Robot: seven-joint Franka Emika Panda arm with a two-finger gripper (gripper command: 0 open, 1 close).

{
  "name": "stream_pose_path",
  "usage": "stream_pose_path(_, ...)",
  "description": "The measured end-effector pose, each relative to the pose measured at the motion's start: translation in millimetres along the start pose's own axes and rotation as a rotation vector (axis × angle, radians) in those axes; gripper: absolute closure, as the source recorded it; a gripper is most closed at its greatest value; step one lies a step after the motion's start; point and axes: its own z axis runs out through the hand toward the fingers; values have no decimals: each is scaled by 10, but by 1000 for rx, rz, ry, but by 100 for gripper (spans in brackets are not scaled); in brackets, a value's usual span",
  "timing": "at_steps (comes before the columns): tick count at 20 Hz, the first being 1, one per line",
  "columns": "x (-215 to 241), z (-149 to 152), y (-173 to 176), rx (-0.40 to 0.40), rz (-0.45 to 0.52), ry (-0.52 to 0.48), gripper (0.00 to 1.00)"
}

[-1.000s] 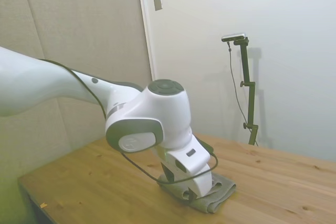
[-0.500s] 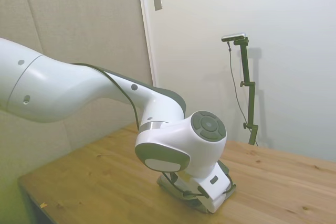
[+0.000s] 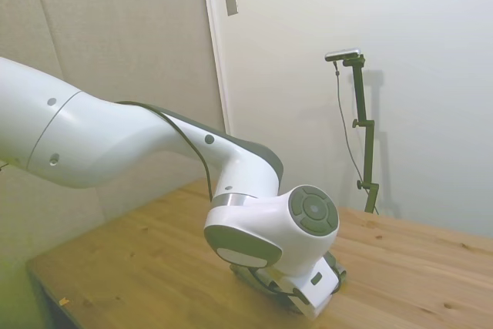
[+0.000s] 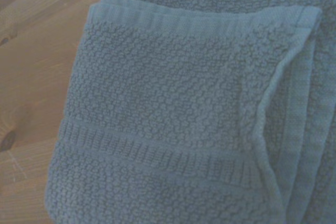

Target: Unfold the towel

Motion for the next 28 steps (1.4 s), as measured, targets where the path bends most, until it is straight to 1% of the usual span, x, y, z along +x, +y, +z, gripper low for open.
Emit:
stream_pose_path(16,-2,2,-13,1,-7,-3,100)
stream_pose_path(20,-16,-61,-66,9,-17,5,100)
stream_pose_path(23,-115,-194,-282,29,-61,15,100)
stream_pose_path(26,-319,-278,-688,46,-125,8,100)
stream_pose_path(28,-488,-246,-1002,50,-165,-3,100)
